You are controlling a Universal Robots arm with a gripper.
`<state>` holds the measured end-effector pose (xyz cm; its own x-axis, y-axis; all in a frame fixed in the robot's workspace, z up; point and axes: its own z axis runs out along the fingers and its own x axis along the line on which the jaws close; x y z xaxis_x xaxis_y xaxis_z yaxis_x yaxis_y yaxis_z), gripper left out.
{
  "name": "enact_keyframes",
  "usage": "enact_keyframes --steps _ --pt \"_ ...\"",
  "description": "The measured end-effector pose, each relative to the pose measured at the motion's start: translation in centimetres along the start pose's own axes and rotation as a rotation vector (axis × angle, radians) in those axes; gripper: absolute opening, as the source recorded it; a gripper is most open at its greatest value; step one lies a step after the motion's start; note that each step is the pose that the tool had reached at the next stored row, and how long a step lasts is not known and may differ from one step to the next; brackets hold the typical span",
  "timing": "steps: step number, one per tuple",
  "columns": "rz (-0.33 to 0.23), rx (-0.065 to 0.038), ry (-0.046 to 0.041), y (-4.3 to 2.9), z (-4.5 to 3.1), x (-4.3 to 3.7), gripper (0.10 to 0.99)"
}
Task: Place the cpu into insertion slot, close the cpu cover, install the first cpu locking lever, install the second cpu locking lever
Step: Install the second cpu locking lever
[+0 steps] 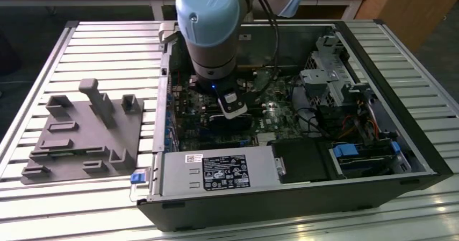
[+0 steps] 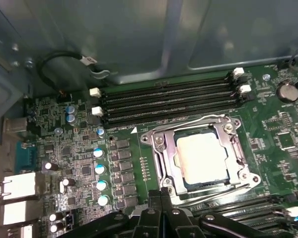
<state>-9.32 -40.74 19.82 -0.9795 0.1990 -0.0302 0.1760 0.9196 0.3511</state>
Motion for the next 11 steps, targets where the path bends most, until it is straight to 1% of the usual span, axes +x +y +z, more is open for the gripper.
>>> enact_keyframes --steps 3,6,8,9,10,11 --pt "0.0 0.005 -0.001 0.27 -0.71 -0.02 0.106" --pt "-0.002 0.019 -0.0037 0.48 -1.25 -0.05 0.106" --pt "-0.003 0.034 -0.0064 0.58 -1.53 -0.07 0.106" --pt "-0.004 0.054 -0.0104 0.67 -1.76 -0.09 0.106" --pt "-0.005 0.063 -0.0122 0.71 -1.84 -0.12 0.106" --pt "-0.004 0.07 -0.0136 0.74 -1.89 -0.18 0.106"
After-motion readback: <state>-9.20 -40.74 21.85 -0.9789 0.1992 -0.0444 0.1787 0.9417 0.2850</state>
